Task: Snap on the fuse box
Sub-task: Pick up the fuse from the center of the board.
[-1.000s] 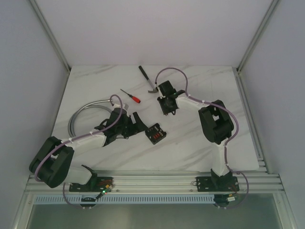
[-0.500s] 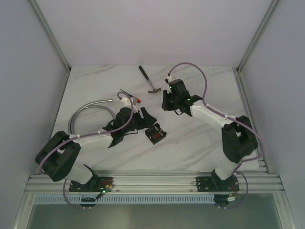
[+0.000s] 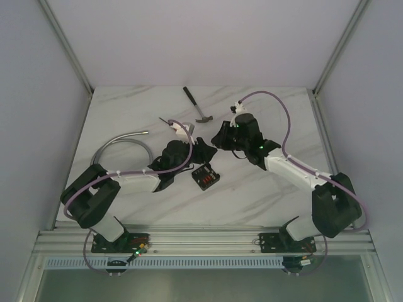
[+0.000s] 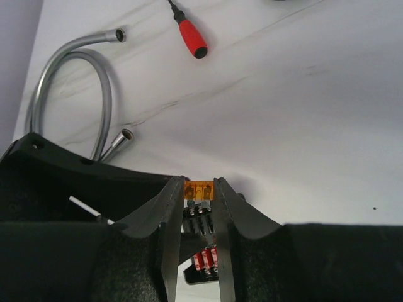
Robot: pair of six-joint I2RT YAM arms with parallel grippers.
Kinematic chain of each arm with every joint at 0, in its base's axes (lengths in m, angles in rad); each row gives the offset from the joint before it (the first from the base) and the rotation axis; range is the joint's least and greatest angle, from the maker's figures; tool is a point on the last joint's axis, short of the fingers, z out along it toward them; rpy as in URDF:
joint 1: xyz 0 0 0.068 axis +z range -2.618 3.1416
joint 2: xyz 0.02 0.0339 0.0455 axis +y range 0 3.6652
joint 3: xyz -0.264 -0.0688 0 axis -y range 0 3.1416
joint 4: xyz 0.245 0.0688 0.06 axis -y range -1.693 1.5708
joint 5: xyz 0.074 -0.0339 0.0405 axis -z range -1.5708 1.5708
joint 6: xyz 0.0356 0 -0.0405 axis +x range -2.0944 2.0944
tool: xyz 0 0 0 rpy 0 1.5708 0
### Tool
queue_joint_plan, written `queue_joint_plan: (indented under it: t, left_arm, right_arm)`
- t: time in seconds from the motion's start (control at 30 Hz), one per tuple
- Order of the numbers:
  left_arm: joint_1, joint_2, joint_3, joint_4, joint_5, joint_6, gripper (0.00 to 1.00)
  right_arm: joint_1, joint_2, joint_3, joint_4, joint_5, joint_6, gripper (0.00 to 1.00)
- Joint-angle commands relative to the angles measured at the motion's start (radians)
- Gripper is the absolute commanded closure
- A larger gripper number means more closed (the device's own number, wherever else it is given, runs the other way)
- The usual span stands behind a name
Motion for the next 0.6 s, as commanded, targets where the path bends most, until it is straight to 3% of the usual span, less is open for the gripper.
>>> queue_joint_plan:
  t: [0.0,0.17,0.57]
  left_arm:
    - [-0.001,0.037,0.050,0.101,0.001,0.050,0.42]
    - [-0.002,0.063,0.076,0.120,-0.006,0.063,0.52]
    - [-0.002,0.061,0.076,0.116,0.001,0.089,0.88]
  right_arm:
    - [0.007,-0.046,-0.028,0.072,-0.015,0.052,0.73]
    - [0.007,-0.055,-0.046,0.084,-0.026,0.069,0.73]
    - [0.007,-0.064,-0.073,0.110,-0.042,0.090,0.73]
